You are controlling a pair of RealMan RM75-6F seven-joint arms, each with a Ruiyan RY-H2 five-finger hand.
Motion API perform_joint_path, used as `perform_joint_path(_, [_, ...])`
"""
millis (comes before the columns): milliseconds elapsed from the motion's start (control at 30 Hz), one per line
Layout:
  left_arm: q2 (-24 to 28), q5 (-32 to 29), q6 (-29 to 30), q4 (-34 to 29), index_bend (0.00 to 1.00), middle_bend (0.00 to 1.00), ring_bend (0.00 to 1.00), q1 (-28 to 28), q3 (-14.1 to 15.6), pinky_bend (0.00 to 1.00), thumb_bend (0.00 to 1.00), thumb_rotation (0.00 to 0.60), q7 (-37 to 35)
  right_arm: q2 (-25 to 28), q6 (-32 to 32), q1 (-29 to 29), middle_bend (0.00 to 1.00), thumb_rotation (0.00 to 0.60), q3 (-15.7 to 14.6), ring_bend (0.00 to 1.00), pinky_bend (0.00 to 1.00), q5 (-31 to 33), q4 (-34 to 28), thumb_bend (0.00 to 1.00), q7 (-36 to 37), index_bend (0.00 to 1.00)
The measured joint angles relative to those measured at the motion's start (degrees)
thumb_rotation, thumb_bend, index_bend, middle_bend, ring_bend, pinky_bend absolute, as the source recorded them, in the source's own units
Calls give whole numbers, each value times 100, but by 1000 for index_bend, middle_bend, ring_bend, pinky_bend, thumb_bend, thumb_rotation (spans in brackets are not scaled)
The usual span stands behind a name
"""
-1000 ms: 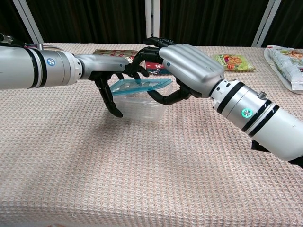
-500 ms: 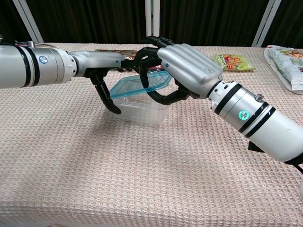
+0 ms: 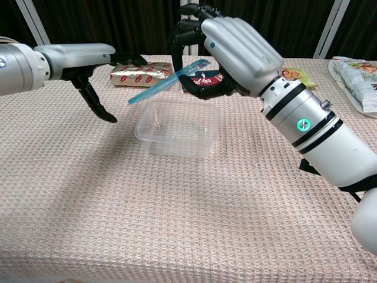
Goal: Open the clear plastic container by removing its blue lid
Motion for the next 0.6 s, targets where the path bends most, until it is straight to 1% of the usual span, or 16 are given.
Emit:
perform_joint_path(167, [182, 58, 392, -34, 7, 16, 0, 254, 60, 35, 0, 600, 130, 9, 295, 43, 297, 600, 333, 78, 78, 151, 220, 447, 49, 861])
perform_joint_path(300, [360, 150, 805, -30, 7, 16, 0, 570, 118, 33, 0, 600, 173, 195, 266, -15, 297, 600, 475, 78, 78, 407, 380, 446, 91, 855])
perform_joint_path(400, [512, 256, 1129, -9, 7, 18, 0, 860, 160, 32, 0, 600, 106, 326, 149, -97, 296, 600, 549, 78, 69, 635, 570, 441, 179, 813])
perform_joint_path(467, [605, 317, 1343, 19, 7, 22, 0, 1071, 173, 32, 0, 600, -22, 385, 19, -148, 281, 600, 578, 62, 32, 779, 719, 433, 241, 739])
perform_joint_path(500, [641, 337, 1423, 30, 7, 23, 0, 1159, 173, 32, 0, 600, -98, 405, -53, -165, 252, 600, 581, 38, 12, 830, 759, 426, 252, 659])
perform_joint_path(533, [695, 355, 1513, 41, 7, 23, 0, 1273, 170, 32, 0, 600, -211, 427, -134, -183, 192, 600, 577, 13, 0, 865, 781, 398, 253, 506])
perform_joint_path(567, [742, 365, 1560, 44, 7, 23, 0, 1358, 167, 32, 0, 600, -301, 465, -261, -207, 144, 600, 559, 3, 0, 903, 788, 374, 242, 388])
perform_joint_path(600, [795, 374, 1598, 45, 7, 23, 0, 1440, 162, 32, 0, 600, -389, 504, -371, -227, 76, 600, 533, 0, 0, 929, 773, 321, 221, 211])
